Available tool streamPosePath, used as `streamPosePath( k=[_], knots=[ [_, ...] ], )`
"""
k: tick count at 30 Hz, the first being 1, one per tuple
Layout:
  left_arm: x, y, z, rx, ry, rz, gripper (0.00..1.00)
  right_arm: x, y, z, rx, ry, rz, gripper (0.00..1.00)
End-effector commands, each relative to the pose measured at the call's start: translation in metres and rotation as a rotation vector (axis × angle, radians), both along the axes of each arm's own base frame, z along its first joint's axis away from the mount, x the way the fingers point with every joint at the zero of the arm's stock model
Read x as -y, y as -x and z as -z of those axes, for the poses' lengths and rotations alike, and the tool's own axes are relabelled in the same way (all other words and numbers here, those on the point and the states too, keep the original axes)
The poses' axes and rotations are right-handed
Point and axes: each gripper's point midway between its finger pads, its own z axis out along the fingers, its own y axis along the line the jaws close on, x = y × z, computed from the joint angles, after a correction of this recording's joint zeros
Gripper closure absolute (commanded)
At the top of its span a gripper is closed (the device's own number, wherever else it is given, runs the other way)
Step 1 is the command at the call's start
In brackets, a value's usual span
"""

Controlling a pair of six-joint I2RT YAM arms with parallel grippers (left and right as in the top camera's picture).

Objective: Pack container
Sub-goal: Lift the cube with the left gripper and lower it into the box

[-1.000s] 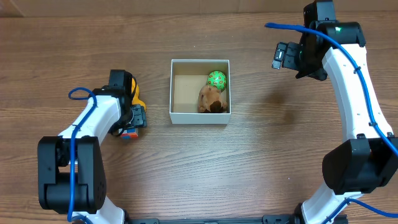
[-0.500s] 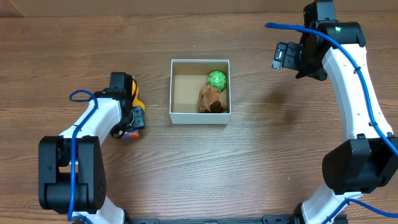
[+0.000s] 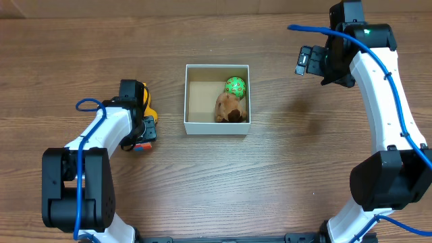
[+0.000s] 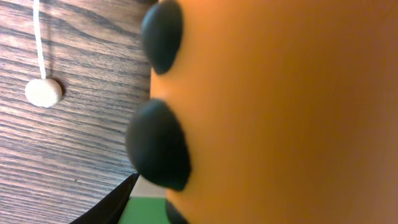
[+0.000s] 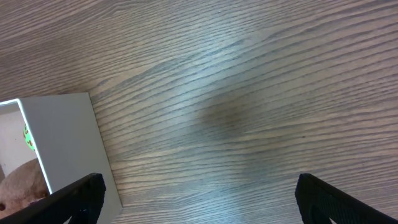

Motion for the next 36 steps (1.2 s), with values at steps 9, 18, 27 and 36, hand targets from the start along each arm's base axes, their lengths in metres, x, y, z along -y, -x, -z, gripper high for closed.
streamPosePath(
  k=[9,18,27,36],
  knots=[
    [0.001,0.005,-0.009,-0.057,0.004,-0.009,0.60,0.004,-0.002,-0.014,0.041,0.006,0.012,0.00],
    [0.002,-0.009,-0.040,-0.059,0.007,-0.008,0.61,0.004,-0.002,-0.014,0.041,0.006,0.012,0.00],
    [0.019,-0.032,-0.080,-0.006,0.035,0.029,0.60,0.004,-0.002,-0.014,0.041,0.006,0.012,0.00],
    [0.081,-0.053,-0.120,0.093,0.057,0.153,0.60,0.004,-0.002,-0.014,0.041,0.006,0.012,0.00]
  ],
)
